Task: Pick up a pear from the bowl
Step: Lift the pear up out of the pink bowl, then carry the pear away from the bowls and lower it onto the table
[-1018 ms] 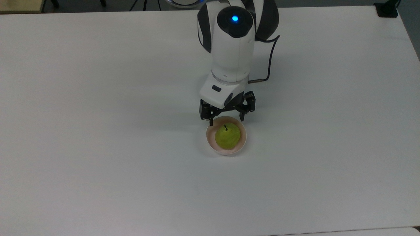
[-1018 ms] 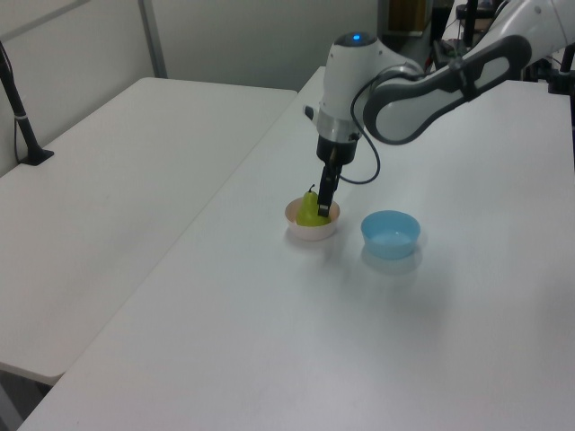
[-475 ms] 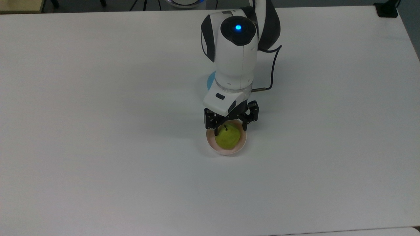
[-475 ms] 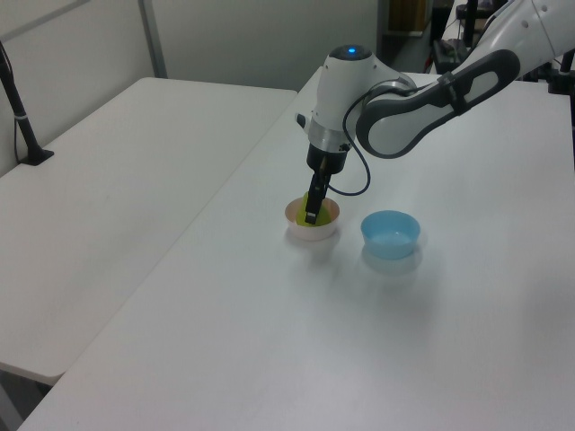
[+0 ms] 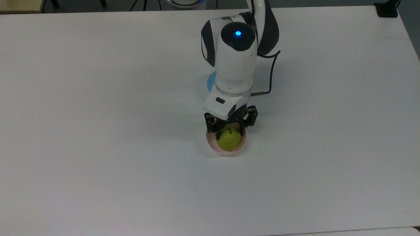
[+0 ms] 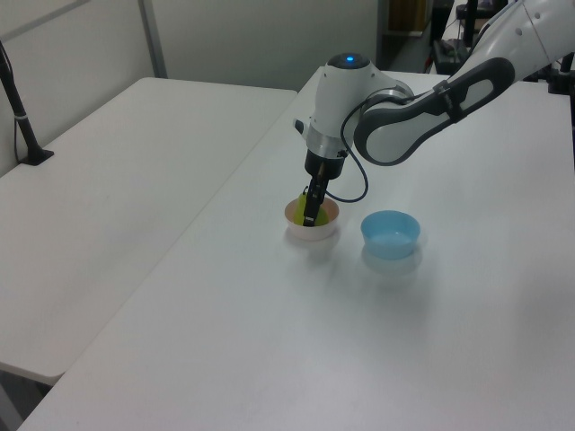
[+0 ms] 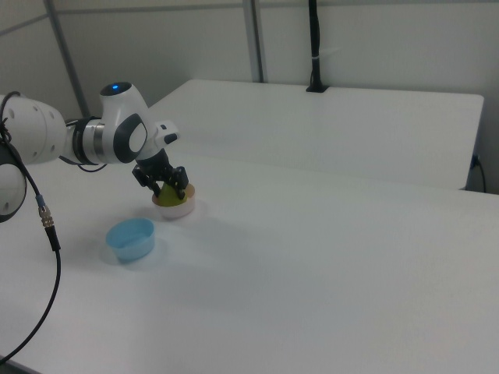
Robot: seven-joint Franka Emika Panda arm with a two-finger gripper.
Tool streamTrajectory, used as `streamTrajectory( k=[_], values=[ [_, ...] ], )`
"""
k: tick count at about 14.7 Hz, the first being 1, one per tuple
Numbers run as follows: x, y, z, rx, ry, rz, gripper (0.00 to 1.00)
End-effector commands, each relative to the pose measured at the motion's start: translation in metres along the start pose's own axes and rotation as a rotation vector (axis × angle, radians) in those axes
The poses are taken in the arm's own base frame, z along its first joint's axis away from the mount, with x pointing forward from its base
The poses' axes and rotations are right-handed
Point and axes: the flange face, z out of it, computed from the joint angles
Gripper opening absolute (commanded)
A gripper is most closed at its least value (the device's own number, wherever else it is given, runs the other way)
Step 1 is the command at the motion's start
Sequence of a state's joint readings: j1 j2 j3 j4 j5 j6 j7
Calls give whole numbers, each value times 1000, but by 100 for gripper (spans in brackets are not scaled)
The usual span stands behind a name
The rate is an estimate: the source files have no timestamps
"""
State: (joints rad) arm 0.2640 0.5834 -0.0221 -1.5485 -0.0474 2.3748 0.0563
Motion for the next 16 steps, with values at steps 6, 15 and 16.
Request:
streamTrajectory(
  k=[6, 15, 16],
  values=[
    [8, 2, -41, -12, 55, 7, 39],
    [5, 71, -88, -48, 19, 76, 39],
    [4, 86, -87, -54, 18, 76, 39]
  ],
)
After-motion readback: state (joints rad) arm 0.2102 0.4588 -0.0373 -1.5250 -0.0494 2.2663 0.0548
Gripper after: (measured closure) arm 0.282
